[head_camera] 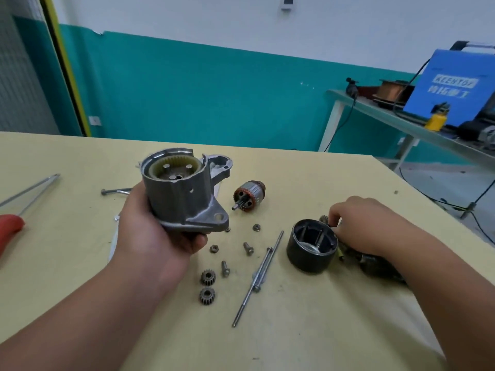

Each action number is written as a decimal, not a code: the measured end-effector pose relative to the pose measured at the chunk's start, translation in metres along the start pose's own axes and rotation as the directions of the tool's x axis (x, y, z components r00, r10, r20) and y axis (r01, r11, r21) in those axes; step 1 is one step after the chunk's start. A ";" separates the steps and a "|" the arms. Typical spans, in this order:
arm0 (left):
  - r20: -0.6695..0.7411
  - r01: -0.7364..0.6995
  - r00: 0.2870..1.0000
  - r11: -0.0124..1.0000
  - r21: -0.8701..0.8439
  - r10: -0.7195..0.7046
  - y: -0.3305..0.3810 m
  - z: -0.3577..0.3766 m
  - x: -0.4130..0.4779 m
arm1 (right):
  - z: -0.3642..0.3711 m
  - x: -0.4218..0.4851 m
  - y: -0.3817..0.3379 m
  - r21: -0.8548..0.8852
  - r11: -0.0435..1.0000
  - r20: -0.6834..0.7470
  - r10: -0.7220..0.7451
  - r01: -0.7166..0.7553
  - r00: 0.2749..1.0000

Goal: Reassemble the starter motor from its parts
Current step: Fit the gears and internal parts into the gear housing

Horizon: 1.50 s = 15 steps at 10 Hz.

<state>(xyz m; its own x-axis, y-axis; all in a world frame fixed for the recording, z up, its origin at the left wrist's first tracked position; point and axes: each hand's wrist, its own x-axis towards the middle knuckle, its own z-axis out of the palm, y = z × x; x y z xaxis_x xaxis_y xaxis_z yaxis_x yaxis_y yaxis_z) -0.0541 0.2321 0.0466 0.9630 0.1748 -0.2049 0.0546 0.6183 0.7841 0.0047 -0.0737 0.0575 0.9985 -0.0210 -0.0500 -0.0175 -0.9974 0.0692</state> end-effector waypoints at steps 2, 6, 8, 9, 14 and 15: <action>-0.031 -0.025 0.999 0.999 -0.020 0.025 0.005 -0.003 0.003 | -0.016 -0.003 0.009 0.393 0.919 -0.352 0.157 -0.006 0.923; -0.050 -0.005 0.999 1.000 -0.009 0.004 0.005 -0.006 0.008 | -0.027 -0.099 -0.064 0.654 0.716 0.075 -0.384 0.245 0.920; -0.018 -0.001 1.000 1.000 0.010 0.001 0.004 -0.005 0.005 | 0.004 -0.106 -0.086 0.197 0.934 0.131 -0.327 0.299 0.936; -0.015 0.001 1.000 1.000 0.016 -0.001 0.003 -0.004 0.003 | 0.010 -0.099 -0.091 0.204 0.933 0.124 -0.325 0.296 0.938; -0.032 0.018 0.999 1.000 0.009 -0.018 0.001 -0.005 0.005 | 0.012 -0.072 -0.113 0.156 0.925 0.156 -0.369 0.346 0.916; -0.038 0.017 0.999 1.000 0.007 -0.017 0.000 -0.006 0.007 | 0.015 -0.071 -0.111 0.175 0.920 0.154 -0.376 0.350 0.914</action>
<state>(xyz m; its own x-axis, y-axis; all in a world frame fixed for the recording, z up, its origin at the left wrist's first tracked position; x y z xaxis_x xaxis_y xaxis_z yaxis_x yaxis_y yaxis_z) -0.0493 0.2375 0.0414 0.9513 0.1930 -0.2402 0.0730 0.6161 0.7843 -0.0653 0.0372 0.0388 0.9109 0.3458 -0.2252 0.3241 -0.9373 -0.1282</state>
